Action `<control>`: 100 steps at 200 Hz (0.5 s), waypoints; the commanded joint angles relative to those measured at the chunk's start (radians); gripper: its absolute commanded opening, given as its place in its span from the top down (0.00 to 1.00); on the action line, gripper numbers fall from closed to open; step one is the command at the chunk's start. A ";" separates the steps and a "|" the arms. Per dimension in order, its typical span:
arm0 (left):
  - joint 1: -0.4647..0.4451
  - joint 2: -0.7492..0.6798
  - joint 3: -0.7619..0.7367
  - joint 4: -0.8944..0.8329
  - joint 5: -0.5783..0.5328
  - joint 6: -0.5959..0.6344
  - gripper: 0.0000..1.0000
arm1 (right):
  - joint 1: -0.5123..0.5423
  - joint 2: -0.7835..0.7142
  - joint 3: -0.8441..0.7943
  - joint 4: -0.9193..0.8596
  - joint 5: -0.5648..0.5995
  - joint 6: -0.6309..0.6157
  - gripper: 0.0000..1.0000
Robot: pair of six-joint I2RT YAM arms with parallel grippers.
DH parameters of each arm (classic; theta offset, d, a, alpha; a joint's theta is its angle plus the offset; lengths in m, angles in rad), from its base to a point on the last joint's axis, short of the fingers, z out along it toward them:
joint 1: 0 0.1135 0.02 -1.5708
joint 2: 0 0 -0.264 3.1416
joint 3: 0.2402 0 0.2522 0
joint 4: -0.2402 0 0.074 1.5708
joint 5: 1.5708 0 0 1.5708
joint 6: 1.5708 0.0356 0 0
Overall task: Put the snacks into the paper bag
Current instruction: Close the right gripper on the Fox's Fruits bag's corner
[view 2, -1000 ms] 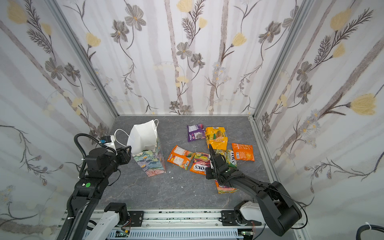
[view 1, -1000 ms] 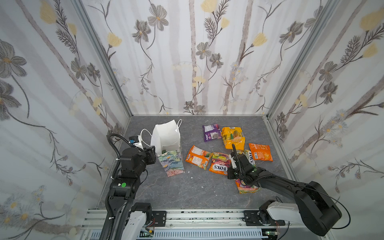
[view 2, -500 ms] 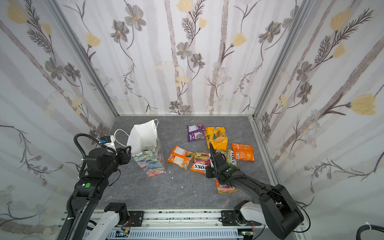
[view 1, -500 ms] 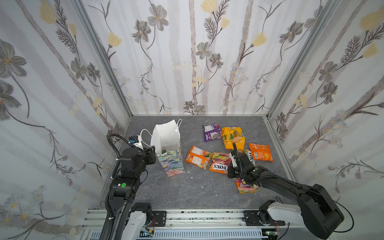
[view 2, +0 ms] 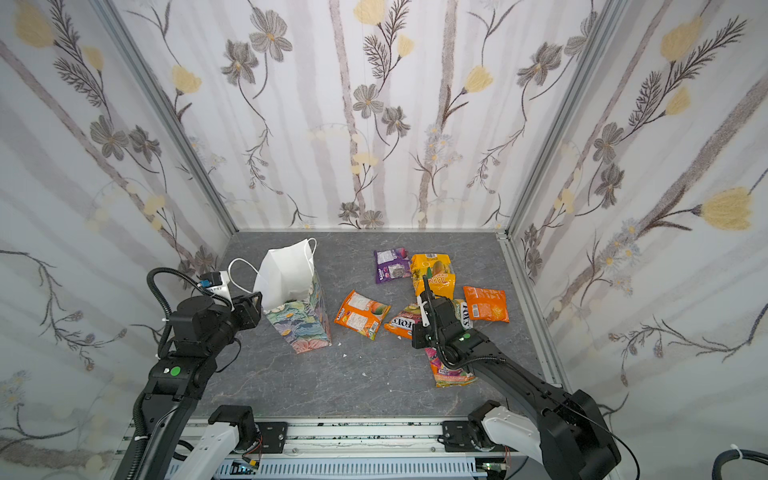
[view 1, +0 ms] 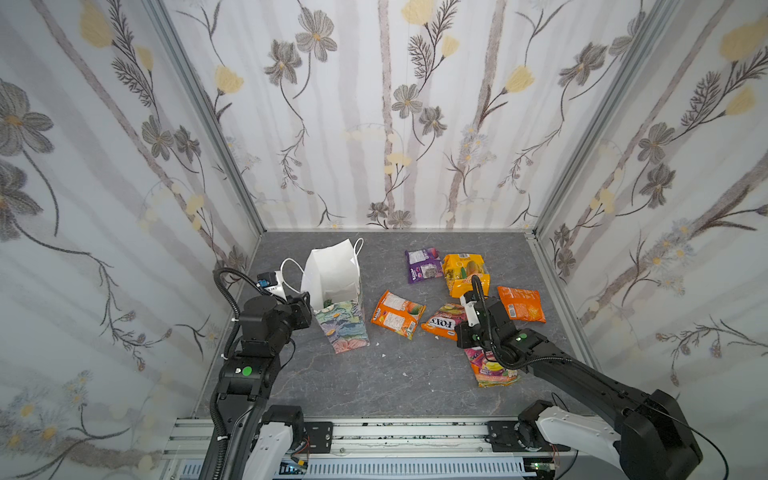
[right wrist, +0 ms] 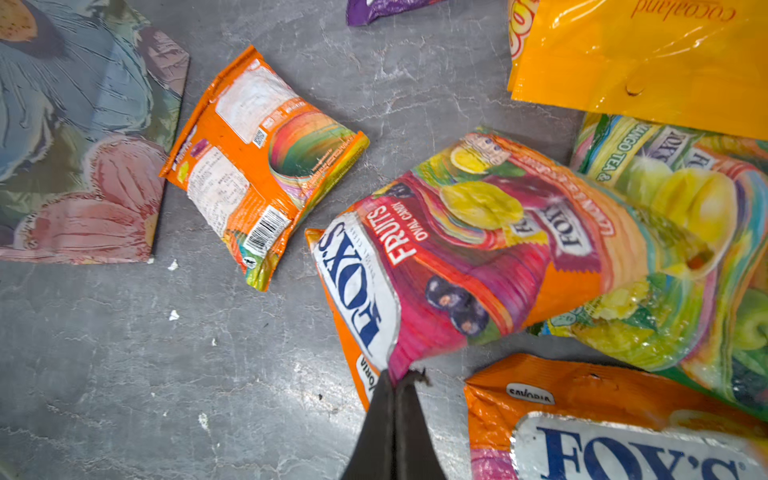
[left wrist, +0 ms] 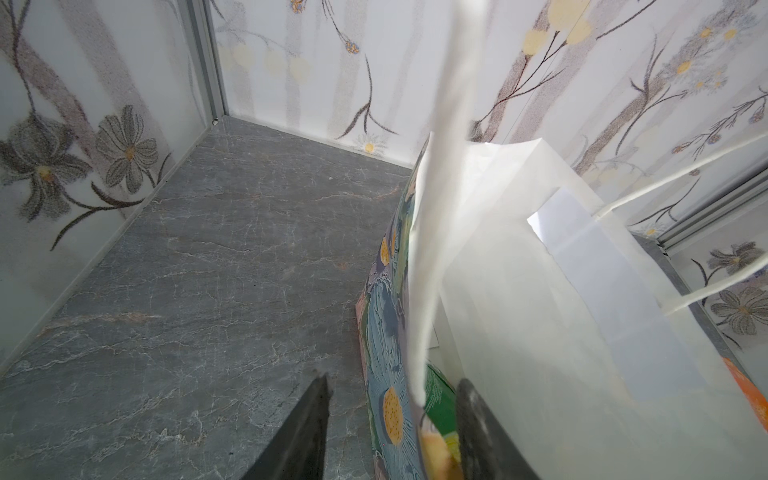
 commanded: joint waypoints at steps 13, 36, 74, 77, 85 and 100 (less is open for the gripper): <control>0.000 0.000 -0.004 0.009 -0.009 -0.003 0.51 | 0.003 -0.025 0.035 0.006 -0.068 -0.004 1.00; 0.000 0.004 -0.003 0.009 -0.009 -0.001 0.51 | 0.004 -0.036 0.060 0.005 -0.094 -0.007 1.00; 0.000 0.000 -0.003 0.009 -0.008 -0.002 0.51 | 0.004 -0.069 0.103 -0.003 -0.099 -0.021 1.00; 0.000 0.000 -0.003 0.009 -0.009 -0.001 0.51 | 0.003 -0.070 0.108 -0.005 -0.103 -0.023 1.00; -0.001 0.002 -0.003 0.009 -0.010 -0.002 0.51 | 0.005 -0.072 0.118 -0.006 -0.107 -0.029 1.00; 0.000 0.002 -0.003 0.009 -0.008 -0.001 0.51 | 0.007 -0.072 0.143 -0.015 -0.114 -0.039 1.00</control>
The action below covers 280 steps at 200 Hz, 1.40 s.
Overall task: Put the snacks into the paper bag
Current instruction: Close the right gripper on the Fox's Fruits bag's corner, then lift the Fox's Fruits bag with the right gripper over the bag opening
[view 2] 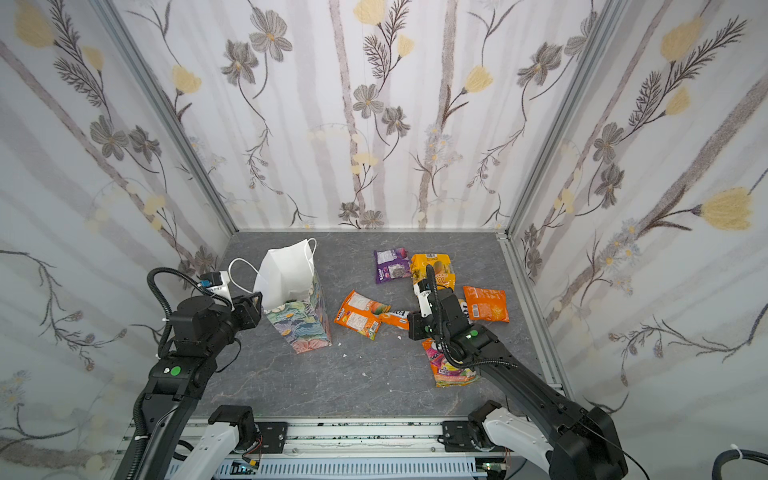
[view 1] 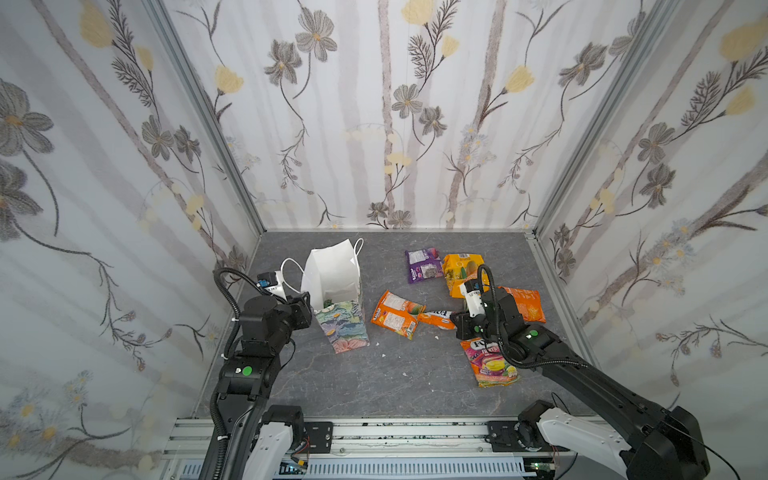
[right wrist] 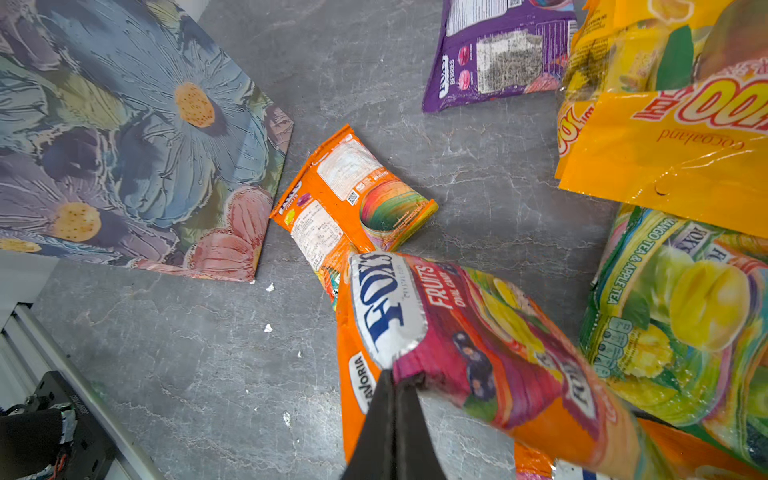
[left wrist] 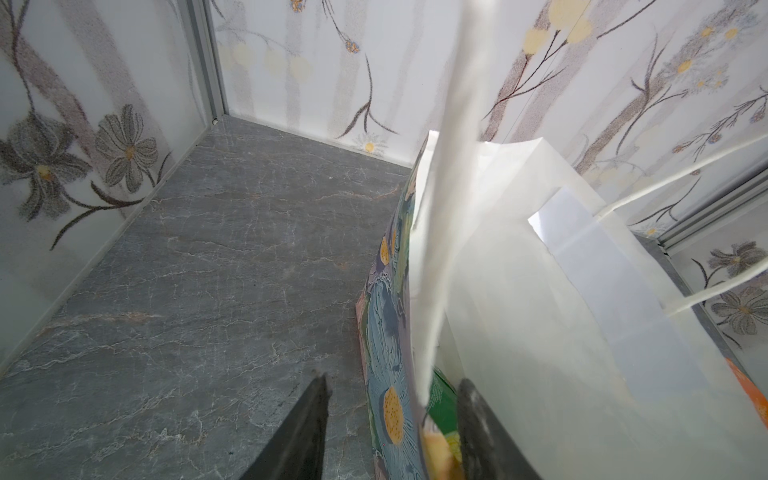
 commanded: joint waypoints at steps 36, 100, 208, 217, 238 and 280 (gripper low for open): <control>0.000 -0.003 -0.002 0.009 -0.009 -0.001 0.51 | 0.014 -0.007 0.106 0.000 -0.042 -0.055 1.00; 0.000 -0.003 -0.002 0.009 -0.009 -0.001 0.51 | 0.114 -0.039 0.185 0.070 -0.052 -0.077 1.00; 0.000 -0.010 -0.002 0.009 -0.010 -0.002 0.51 | 0.229 0.005 0.403 0.023 -0.016 -0.170 1.00; -0.001 -0.009 -0.003 0.009 -0.008 -0.001 0.51 | 0.239 0.015 0.431 0.017 -0.021 -0.180 1.00; -0.001 -0.009 -0.004 0.009 -0.011 -0.001 0.51 | 0.284 0.051 0.513 -0.006 -0.025 -0.210 1.00; 0.000 -0.009 -0.002 0.009 -0.011 -0.003 0.51 | 0.341 0.118 0.634 -0.024 -0.018 -0.260 1.00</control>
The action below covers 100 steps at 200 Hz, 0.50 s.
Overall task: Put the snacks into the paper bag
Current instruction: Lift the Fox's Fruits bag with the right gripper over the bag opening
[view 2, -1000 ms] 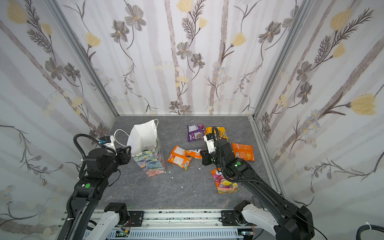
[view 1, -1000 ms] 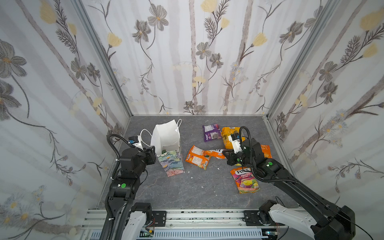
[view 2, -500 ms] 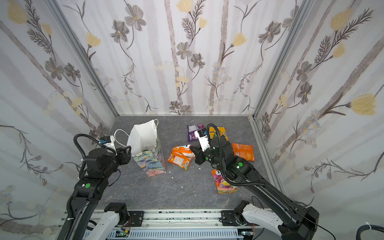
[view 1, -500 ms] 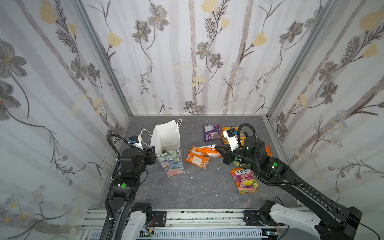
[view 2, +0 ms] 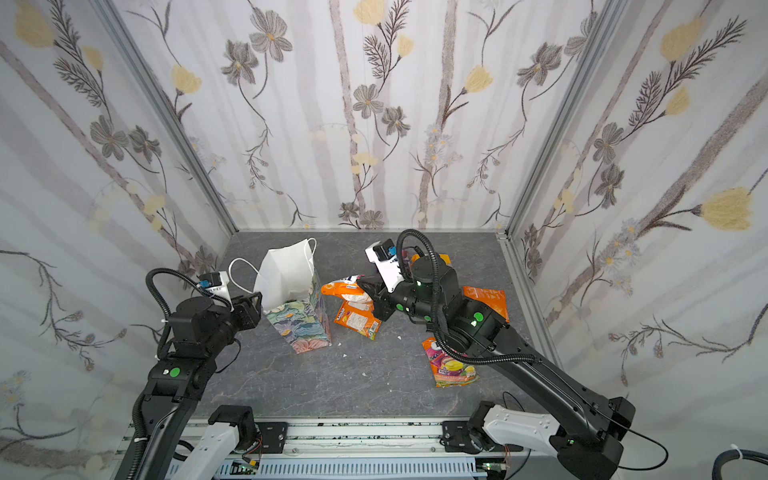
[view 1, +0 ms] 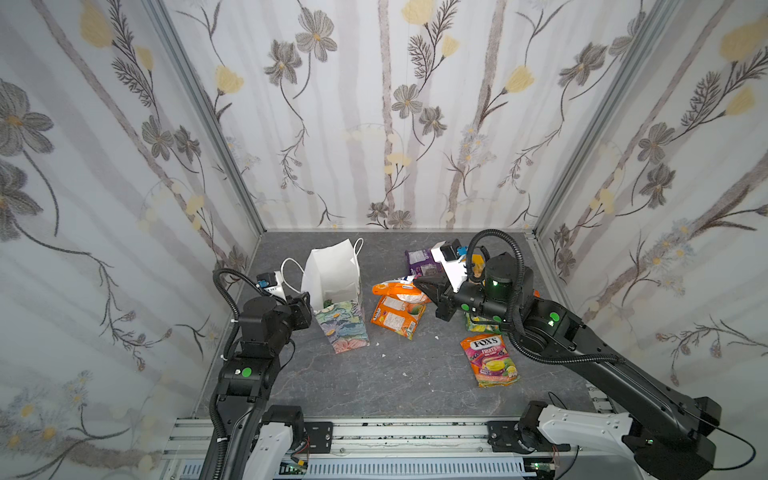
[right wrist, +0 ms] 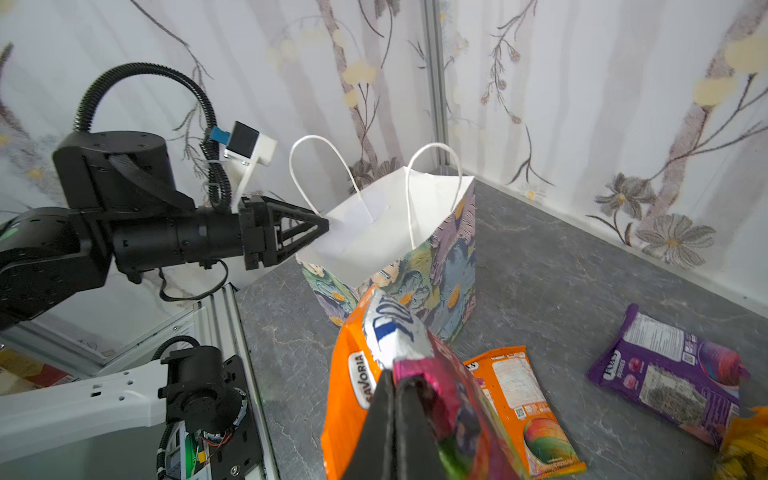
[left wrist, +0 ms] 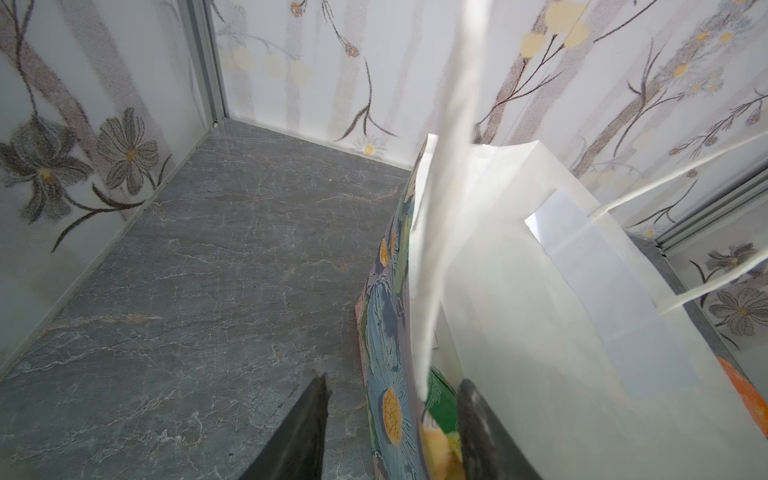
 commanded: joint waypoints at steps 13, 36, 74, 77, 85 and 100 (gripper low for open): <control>0.000 -0.002 -0.002 0.009 -0.009 -0.003 0.51 | 0.032 0.050 0.084 0.024 -0.009 -0.060 1.00; 0.000 -0.002 -0.002 0.009 -0.011 -0.003 0.51 | 0.064 0.101 0.166 0.006 -0.013 -0.081 1.00; -0.001 -0.002 -0.002 0.010 -0.010 -0.003 0.51 | 0.103 0.178 0.296 0.007 -0.031 -0.083 1.00; -0.001 -0.001 -0.002 0.010 -0.011 -0.003 0.51 | 0.105 0.186 0.308 0.004 -0.034 -0.081 1.00; 0.000 -0.001 -0.002 0.011 -0.009 -0.003 0.51 | 0.113 0.206 0.337 0.001 -0.043 -0.081 1.00; 0.000 -0.001 -0.003 0.011 -0.008 -0.002 0.51 | 0.128 0.234 0.375 0.011 -0.068 -0.084 1.00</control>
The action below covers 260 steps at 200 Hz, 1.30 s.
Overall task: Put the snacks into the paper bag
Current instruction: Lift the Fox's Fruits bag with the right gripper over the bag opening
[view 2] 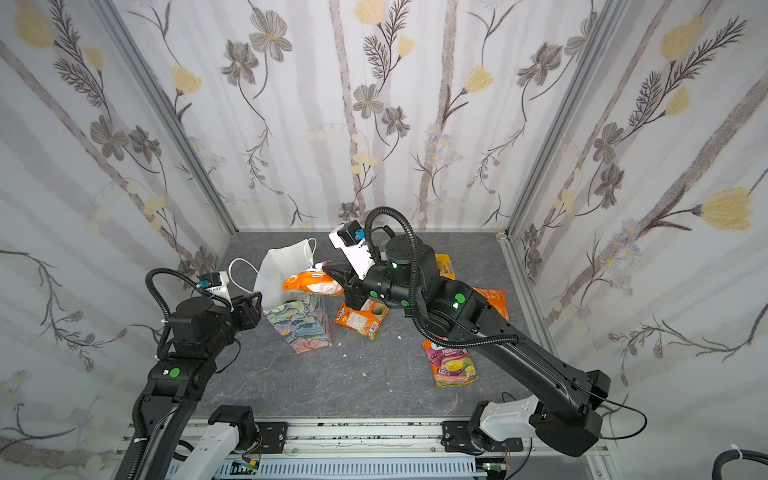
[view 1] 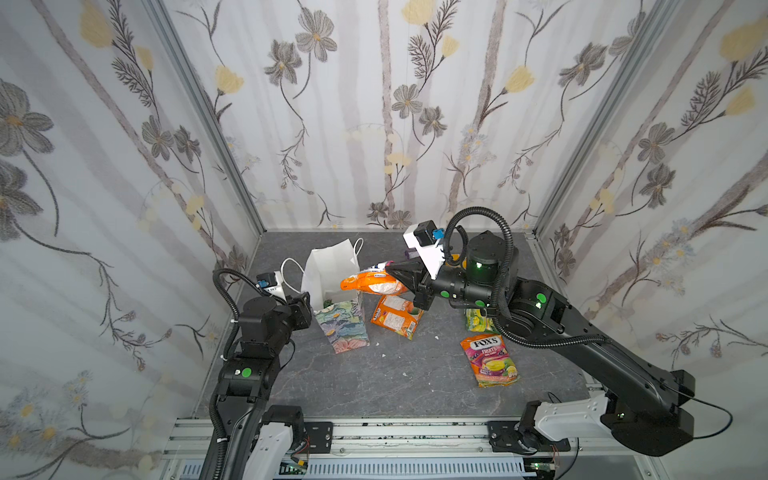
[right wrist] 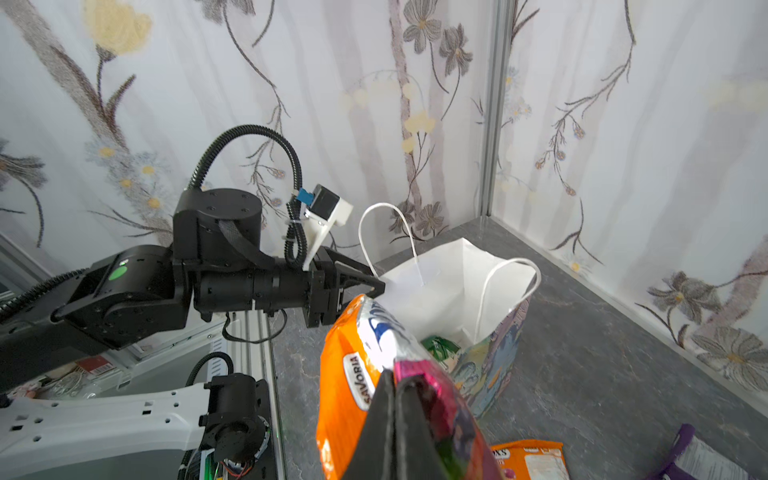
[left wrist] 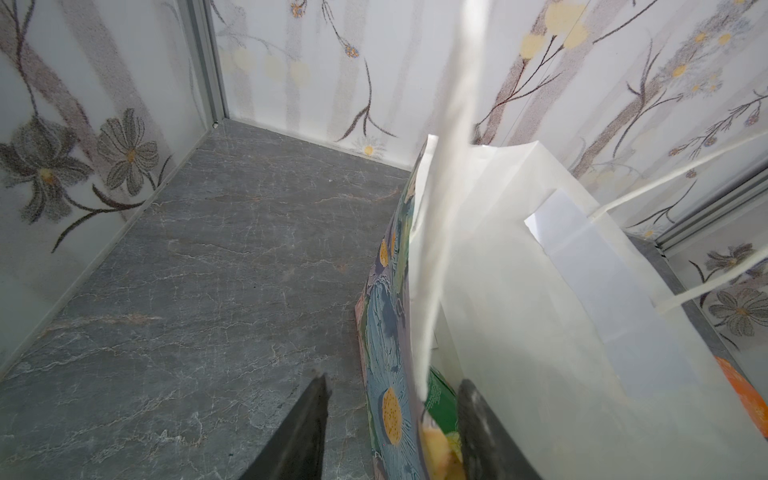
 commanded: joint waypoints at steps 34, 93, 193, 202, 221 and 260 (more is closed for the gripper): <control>0.000 0.002 -0.004 0.013 -0.009 -0.001 0.51 | 0.041 0.089 0.113 0.098 -0.069 -0.007 1.00; -0.001 0.008 -0.004 0.014 0.000 0.001 0.51 | 0.047 0.221 0.242 0.168 -0.157 -0.001 1.00; 0.000 0.007 -0.006 0.014 0.000 0.002 0.50 | -0.012 0.484 0.509 0.115 -0.159 -0.057 1.00; 0.000 0.008 -0.006 0.016 0.002 0.002 0.50 | -0.024 0.498 0.518 0.115 -0.177 -0.053 1.00; 0.000 0.012 -0.006 0.014 0.002 0.002 0.50 | -0.045 0.538 0.558 0.079 -0.227 -0.049 1.00; 0.001 0.011 -0.005 0.014 0.002 0.002 0.50 | -0.062 0.615 0.634 -0.009 -0.221 -0.079 1.00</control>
